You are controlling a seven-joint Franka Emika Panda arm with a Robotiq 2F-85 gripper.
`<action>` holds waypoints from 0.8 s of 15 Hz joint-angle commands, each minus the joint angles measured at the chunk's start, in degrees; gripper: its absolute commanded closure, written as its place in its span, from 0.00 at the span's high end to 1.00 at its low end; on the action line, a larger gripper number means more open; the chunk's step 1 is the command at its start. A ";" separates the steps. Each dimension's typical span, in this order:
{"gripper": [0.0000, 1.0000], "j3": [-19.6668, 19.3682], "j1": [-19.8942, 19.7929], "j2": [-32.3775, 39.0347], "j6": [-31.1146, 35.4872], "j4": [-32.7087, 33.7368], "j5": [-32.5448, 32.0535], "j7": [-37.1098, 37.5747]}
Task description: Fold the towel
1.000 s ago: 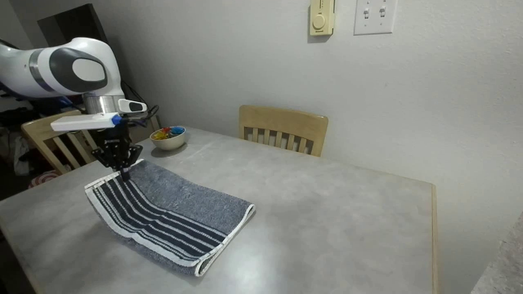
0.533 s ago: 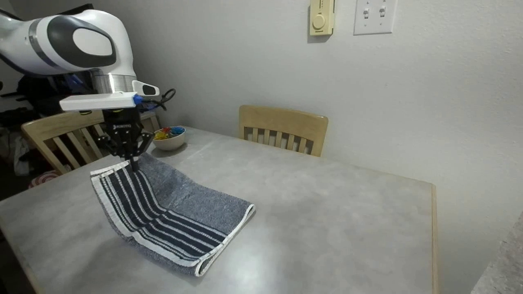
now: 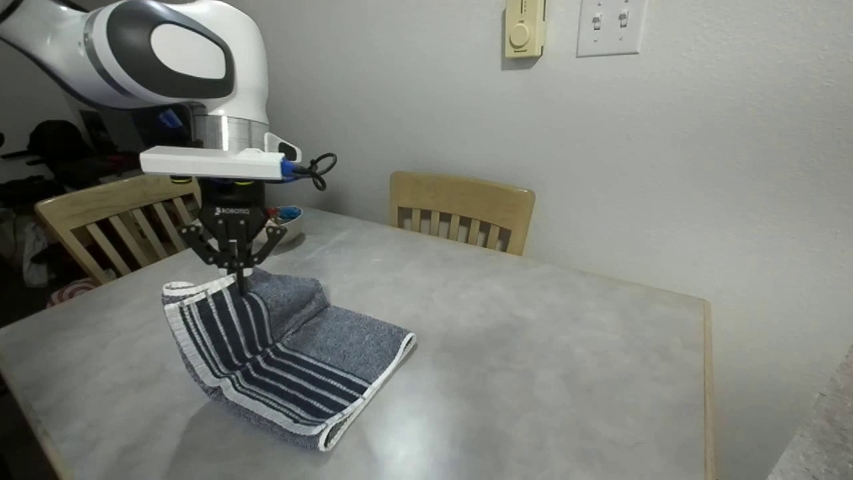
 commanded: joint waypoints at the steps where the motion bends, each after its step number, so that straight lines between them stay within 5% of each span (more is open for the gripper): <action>1: 0.02 -1.86 -1.83 5.28 -4.77 4.22 -2.30 -5.21; 12: 0.02 -3.99 -4.50 13.46 -8.11 11.01 -9.67 -10.22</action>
